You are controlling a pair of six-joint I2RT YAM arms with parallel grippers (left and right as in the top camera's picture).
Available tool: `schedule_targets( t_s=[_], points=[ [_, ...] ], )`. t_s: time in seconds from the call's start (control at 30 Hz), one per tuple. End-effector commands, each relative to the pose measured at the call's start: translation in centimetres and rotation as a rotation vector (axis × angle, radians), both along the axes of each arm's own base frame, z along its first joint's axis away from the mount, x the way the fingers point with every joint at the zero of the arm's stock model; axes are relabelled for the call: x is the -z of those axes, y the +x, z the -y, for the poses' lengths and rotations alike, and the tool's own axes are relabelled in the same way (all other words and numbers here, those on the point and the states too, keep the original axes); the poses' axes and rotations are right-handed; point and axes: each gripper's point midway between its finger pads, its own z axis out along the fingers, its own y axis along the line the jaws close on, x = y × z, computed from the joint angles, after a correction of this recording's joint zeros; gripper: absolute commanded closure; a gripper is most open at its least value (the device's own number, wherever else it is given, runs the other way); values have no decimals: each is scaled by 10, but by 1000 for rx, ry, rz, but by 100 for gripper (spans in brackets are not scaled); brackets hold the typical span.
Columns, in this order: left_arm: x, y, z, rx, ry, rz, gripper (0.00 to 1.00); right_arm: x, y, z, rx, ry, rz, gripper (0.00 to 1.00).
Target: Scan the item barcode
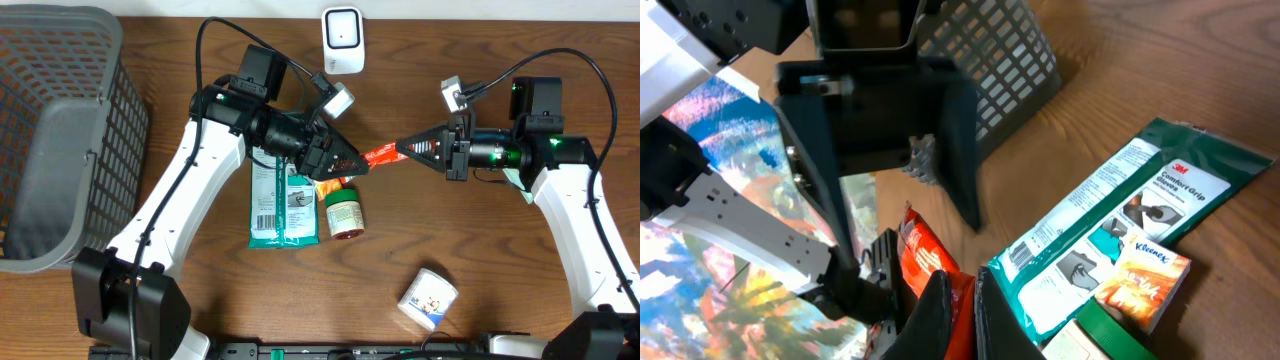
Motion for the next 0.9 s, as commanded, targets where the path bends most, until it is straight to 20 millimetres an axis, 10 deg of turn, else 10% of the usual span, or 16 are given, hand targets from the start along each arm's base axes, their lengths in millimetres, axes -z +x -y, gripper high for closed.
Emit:
schedule_targets(
  t_s=[0.0, 0.3, 0.53, 0.87],
  points=[
    [15, 22, -6, -65, 127, 97, 33, -8, -3, -4, -21, 17, 22, 99],
    [20, 65, -27, -245, 196, 127, 24, -7, -2, -3, 7, 22, -83, 99],
    [-7, 95, -69, -450, 153, 84, 23, 31, 25, 14, 180, -213, -67, 99],
    [-77, 93, -207, -1184, 473, 274, 24, 68, 53, 53, 531, -391, -339, 99]
  ],
)
